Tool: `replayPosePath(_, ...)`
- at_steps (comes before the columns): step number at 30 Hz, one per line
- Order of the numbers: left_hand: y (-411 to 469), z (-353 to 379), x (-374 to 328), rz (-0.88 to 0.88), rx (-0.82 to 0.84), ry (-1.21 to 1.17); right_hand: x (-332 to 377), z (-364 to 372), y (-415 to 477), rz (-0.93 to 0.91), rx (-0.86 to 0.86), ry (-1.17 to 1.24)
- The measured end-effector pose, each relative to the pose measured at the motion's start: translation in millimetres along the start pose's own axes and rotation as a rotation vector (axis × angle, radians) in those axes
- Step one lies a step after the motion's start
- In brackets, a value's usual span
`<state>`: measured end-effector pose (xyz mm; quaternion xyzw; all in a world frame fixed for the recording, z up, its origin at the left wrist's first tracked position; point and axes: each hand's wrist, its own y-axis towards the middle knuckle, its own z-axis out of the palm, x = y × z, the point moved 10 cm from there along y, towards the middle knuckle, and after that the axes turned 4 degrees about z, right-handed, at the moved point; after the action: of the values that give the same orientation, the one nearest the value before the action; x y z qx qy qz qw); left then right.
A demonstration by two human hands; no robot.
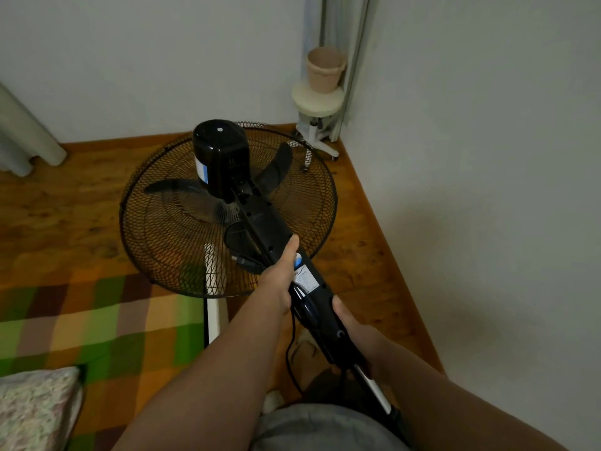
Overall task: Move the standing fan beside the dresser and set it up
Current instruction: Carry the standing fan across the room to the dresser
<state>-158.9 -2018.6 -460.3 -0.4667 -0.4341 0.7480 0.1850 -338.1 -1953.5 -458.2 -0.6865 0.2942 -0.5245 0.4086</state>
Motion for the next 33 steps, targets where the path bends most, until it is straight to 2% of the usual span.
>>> replayPosePath(4, 42, 22, -45, -0.022, -0.028, -0.022, 41, -8, 47, 0.104, 0.051, 0.008)
replayPosePath(9, 80, 53, -103, -0.017, -0.042, -0.032, 125, -18, 68, 0.09, 0.099, -0.031)
replayPosePath(14, 106, 65, -148, -0.033, -0.042, -0.048, 179, -19, 91, 0.094, 0.117, -0.072)
replayPosePath(21, 174, 58, -222, -0.034, -0.11, -0.086, 255, 1, 144, 0.098, 0.095, -0.095)
replayPosePath(29, 293, 41, -317, -0.05, -0.088, -0.039, 375, 44, 199, 0.088, 0.082, -0.135)
replayPosePath(33, 304, 26, -382, -0.039, -0.117, -0.026, 431, 74, 216, 0.069, 0.065, -0.133)
